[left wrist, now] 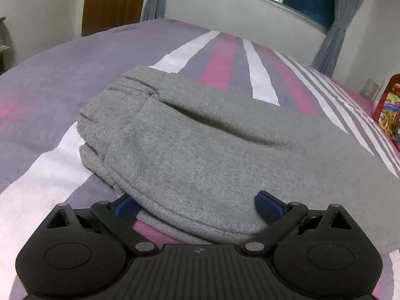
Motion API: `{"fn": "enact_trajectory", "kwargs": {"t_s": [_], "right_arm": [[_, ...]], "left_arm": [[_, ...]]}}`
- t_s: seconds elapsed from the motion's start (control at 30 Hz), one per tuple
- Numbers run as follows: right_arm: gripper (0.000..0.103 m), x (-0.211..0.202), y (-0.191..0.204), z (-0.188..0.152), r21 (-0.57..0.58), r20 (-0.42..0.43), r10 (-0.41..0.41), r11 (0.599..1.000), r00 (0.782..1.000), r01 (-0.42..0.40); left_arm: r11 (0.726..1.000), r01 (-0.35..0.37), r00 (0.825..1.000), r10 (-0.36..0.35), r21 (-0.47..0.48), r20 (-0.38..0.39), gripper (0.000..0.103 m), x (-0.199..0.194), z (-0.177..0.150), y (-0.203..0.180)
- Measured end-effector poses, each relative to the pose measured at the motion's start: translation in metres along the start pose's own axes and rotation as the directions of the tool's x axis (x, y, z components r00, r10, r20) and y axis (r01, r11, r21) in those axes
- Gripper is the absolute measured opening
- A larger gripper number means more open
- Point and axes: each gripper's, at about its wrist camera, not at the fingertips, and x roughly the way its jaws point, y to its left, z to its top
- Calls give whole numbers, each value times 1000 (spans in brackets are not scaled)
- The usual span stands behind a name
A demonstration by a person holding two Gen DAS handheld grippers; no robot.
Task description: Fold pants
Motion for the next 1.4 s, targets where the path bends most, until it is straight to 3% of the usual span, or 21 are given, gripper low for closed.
{"fn": "enact_trajectory", "kwargs": {"t_s": [0.1, 0.23, 0.3, 0.37, 0.47, 0.53, 0.6, 0.97, 1.1, 1.3, 1.4], "right_arm": [[19, 1, 2, 8, 13, -41, -5, 1000, 999, 6], [37, -1, 0, 12, 50, -77, 25, 999, 997, -21], [32, 1, -1, 11, 54, -82, 19, 998, 996, -14], [16, 1, -2, 11, 71, -88, -7, 997, 996, 14], [16, 0, 0, 12, 99, -89, -18, 995, 996, 27], [23, -1, 4, 13, 94, -76, -28, 995, 997, 35], [17, 3, 2, 11, 111, -98, -55, 992, 994, 65], [16, 4, 33, 22, 60, -105, -185, 979, 977, 192], [16, -1, 63, 31, -4, -73, -177, 984, 982, 177], [15, -11, 151, 37, -176, -14, -87, 981, 996, 83], [15, -9, 176, 40, -199, -10, -76, 977, 997, 73]], "left_arm": [[1000, -1, 1000, 1, 2, 4, 97, -1, -2, -1], [1000, -2, 1000, 2, 5, 3, 98, -1, -2, -1], [1000, -5, 1000, 5, 10, 10, 99, -1, -3, -3], [1000, -7, 1000, 7, 12, 19, 99, -2, -5, -3], [1000, -6, 1000, 5, 12, 28, 99, -3, -7, -4], [1000, -3, 1000, 3, 16, 28, 99, -3, -7, -4], [1000, 3, 1000, -4, 22, 28, 100, -3, -8, -3], [998, 43, 998, -45, 42, 45, 101, -7, -12, 3], [997, 55, 998, -57, 48, 39, 102, -8, -12, 4], [995, 77, 996, -78, 56, 30, 102, -10, -11, 8], [994, 91, 996, -92, 65, 17, 102, -13, -9, 11]]}}
